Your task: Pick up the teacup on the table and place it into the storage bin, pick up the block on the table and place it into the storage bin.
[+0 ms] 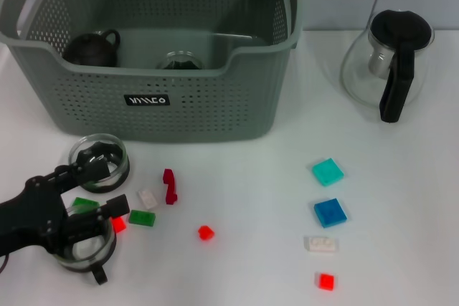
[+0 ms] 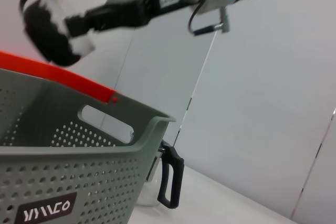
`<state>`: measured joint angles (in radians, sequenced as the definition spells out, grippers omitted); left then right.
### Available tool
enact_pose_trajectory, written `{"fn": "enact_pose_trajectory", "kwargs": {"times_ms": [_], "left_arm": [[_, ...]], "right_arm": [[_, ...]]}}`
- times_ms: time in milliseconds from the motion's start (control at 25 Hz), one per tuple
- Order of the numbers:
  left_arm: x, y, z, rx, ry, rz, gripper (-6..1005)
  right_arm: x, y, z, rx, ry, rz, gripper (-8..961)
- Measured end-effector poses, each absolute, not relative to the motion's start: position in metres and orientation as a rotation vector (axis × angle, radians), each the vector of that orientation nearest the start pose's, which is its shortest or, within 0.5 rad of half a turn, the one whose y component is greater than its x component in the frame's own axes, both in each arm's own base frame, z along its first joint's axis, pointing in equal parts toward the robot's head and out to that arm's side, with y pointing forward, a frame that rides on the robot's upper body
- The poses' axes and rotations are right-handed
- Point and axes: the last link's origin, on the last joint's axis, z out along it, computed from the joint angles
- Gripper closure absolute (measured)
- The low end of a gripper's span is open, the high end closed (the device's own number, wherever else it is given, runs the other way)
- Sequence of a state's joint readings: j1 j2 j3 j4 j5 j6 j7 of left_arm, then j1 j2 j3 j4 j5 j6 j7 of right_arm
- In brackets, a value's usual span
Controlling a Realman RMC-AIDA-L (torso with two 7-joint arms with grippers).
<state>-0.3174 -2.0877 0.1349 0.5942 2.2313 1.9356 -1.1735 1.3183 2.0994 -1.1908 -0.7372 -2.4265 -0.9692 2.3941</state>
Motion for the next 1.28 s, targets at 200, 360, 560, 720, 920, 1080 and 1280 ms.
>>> {"fn": "enact_pose_trajectory", "kwargs": {"times_ms": [200,360,560,720,920,1080,1280], "left_arm": [[-0.327,0.221,0.028,-2.480,-0.771,-1.026,192],[-0.327,0.223,0.025,-2.479,-0.781,-1.025,192],[-0.327,0.224,0.024,-2.487,-0.785,-1.020,192],[-0.327,0.223,0.025,-2.482,-0.789,-1.020,192],[-0.328,0.222,0.025,-2.478,-0.794,-1.018,192],[-0.329,0.222,0.025,-2.477,-0.795,-1.016,192],[-0.328,0.222,0.025,-2.478,-0.792,-1.017,192]], "right_arm": [[-0.019,0.475,-0.082,-2.580,0.383,0.025,899],[-0.006,0.476,-0.097,-2.560,0.413,0.006,900],[0.011,0.473,-0.103,-2.563,0.464,-0.025,900],[0.019,0.471,-0.106,-2.573,0.481,-0.057,900],[0.027,0.469,-0.108,-2.576,0.493,-0.093,890],[0.031,0.468,-0.108,-2.579,0.506,-0.103,873],[0.032,0.467,-0.108,-2.585,0.511,-0.112,851]]}}
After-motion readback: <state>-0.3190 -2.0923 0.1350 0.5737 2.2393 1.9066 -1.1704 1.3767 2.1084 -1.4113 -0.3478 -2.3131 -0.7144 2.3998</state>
